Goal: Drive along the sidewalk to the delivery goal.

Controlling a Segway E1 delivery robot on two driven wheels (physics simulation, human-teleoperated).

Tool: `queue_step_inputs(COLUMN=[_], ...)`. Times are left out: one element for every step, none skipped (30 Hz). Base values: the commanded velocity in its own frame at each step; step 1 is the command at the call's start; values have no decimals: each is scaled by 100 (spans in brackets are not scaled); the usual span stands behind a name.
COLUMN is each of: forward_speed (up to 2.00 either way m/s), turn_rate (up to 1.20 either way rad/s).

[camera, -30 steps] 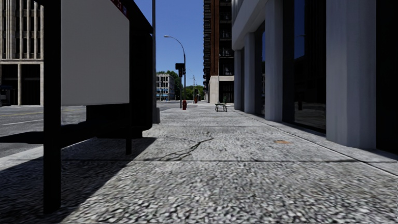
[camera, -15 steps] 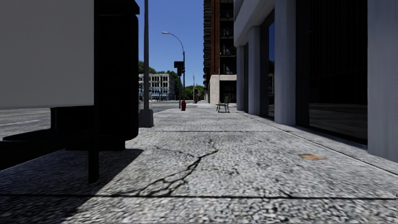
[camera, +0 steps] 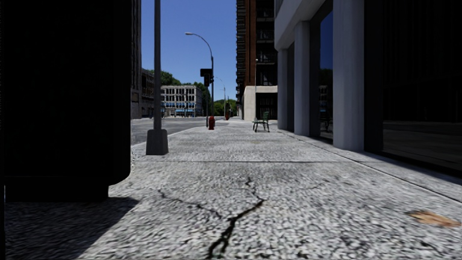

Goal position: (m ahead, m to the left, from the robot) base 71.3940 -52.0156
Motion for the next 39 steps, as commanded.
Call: queue_step_inputs(forward_speed=[192, 192, 192, 192, 192, 192, 192, 192, 192, 192, 192, 192, 192, 192, 192, 192, 192, 192, 192, 192, 192, 192, 192, 192, 192, 192, 192, 192, 192, 192, 192, 192, 192, 192, 192, 192, 192, 192, 192], turn_rate=[0, 0, 0, 0, 0, 0, 0, 0, 0, 0, -1, -1, -4, -4, -6, -14, -21, -22, -22, -23, -23, -9, -3, 0, 0, 0, 0, 0, 0, 0, 0, 0, 0, 0, 0, 0, 0, 0, 0])
